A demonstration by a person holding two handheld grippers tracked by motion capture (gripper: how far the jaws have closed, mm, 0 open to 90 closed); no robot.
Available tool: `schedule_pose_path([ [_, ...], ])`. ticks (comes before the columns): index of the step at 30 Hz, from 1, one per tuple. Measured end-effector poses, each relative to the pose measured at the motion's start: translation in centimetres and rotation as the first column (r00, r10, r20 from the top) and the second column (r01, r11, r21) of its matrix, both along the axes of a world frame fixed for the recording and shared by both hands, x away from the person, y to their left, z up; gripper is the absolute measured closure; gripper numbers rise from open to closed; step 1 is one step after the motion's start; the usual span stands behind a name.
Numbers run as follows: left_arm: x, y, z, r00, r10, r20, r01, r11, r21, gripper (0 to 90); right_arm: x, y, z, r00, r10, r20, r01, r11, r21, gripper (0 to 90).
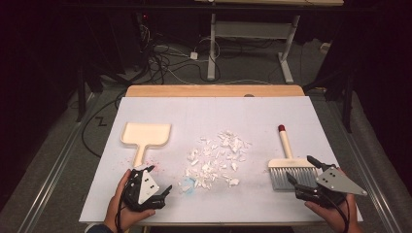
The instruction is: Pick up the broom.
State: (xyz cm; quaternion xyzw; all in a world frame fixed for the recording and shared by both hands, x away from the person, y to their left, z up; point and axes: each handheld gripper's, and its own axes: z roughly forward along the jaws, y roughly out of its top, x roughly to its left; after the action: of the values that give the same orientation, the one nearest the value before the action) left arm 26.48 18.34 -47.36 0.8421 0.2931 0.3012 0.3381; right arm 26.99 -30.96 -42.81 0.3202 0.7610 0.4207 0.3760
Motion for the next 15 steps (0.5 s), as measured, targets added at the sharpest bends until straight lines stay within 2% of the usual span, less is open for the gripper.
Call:
schedule_pose_path([
  [6,0.14,-0.32,0.06,0.9998,-0.015,0.009,0.015,0.9999,0.003,16.2,-0.02,0.14,-0.51,0.9999,-0.008,-0.010,0.007,1.000,-0.015,19.4],
  [12,0.09,-0.15,-0.04,0.9995,-0.027,0.014,0.027,0.9996,0.010,16.2,0.21,0.08,-0.20,0.9996,-0.027,0.003,0.027,0.999,-0.016,19.9],
  [15,-0.24,-0.02,0.08,0.9995,-0.025,0.022,0.024,0.9997,0.003,16.2,0.46,0.12,-0.20,0.9994,-0.034,-0.011,0.034,0.999,-0.020,19.8],
])
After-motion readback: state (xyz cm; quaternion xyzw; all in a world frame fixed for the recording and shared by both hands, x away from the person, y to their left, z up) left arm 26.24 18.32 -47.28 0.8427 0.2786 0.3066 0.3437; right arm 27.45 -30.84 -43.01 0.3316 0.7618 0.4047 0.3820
